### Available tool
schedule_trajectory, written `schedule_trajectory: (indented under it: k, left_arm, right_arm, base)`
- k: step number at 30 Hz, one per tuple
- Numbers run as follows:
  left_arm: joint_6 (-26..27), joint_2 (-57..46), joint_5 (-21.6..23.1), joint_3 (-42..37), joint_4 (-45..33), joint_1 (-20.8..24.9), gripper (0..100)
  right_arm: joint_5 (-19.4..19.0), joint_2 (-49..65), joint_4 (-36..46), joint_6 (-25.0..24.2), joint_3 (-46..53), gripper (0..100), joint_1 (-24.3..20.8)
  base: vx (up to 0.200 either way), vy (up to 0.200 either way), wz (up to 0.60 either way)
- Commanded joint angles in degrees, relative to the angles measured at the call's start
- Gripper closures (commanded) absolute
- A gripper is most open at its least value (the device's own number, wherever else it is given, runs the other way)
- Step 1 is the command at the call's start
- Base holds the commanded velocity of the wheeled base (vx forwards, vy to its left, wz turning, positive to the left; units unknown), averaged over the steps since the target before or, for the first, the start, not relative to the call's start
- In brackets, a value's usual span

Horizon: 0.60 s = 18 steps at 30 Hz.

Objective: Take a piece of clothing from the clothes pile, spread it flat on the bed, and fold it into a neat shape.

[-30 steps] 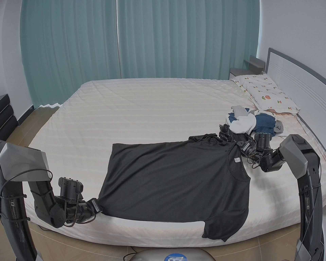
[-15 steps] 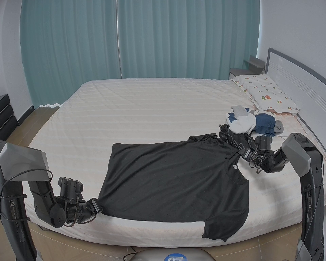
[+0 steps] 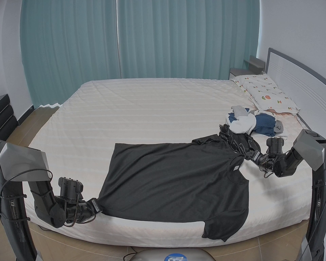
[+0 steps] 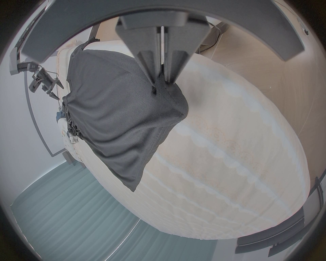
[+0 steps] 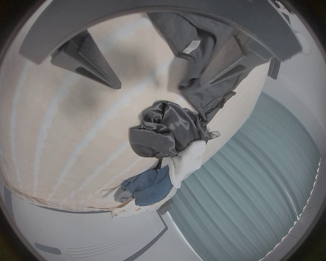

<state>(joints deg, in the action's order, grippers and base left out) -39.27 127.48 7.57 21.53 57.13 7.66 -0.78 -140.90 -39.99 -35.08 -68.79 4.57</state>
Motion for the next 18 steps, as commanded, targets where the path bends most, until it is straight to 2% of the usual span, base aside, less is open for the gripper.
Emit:
schedule_trajectory:
  k: [1,2,3,4,5,8,10,14,15,18]
  left_arm:
    - [0.1,0.1,0.0,-0.2,0.1,0.0,100]
    - [0.1,0.1,0.0,-0.2,0.1,0.0,100]
    - [0.1,0.1,0.0,-0.2,0.1,0.0,100]
    - [0.1,0.1,0.0,-0.2,0.1,0.0,100]
    - [0.1,0.1,0.0,-0.3,0.1,0.0,100]
    - [0.1,0.1,0.0,-0.3,0.1,0.0,100]
    - [0.0,0.0,0.1,-0.3,0.1,0.0,100]
    - [-0.1,0.0,0.1,-0.3,0.1,0.0,100]
    - [-0.1,0.0,0.1,-0.3,0.1,0.0,100]
    - [-0.1,0.0,0.1,-0.3,0.1,0.0,100]
  right_arm:
    - [-3.6,6.3,-7.3,1.2,10.5,0,-0.7]
    - [-3.4,6.0,-7.6,1.2,10.3,0,-0.8]
    - [-0.3,3.6,-9.5,1.0,9.3,0,-1.9]
    - [-0.3,3.6,-9.5,1.0,9.3,0,-1.9]
    - [4.5,1.8,-12.1,0.8,7.7,0,-2.2]
    - [6.7,1.0,-14.0,0.5,7.9,0,-2.3]
    - [3.9,2.6,-14.8,1.2,13.8,0,-2.3]
    - [-5.6,8.0,-15.6,2.7,25.3,0,-2.1]
    - [-8.1,9.2,-16.4,4.1,28.5,0,-1.8]
    - [-12.1,10.2,-19.2,8.6,35.3,0,-1.1]
  base:
    - [0.000,0.000,0.00]
    - [0.000,0.000,0.00]
    - [0.000,0.000,0.00]
    - [0.000,0.000,0.00]
    - [0.000,0.000,0.00]
    - [0.000,0.000,0.00]
    - [0.000,0.000,0.00]
    - [0.000,0.000,0.00]
    - [0.000,0.000,0.00]
    - [0.000,0.000,0.00]
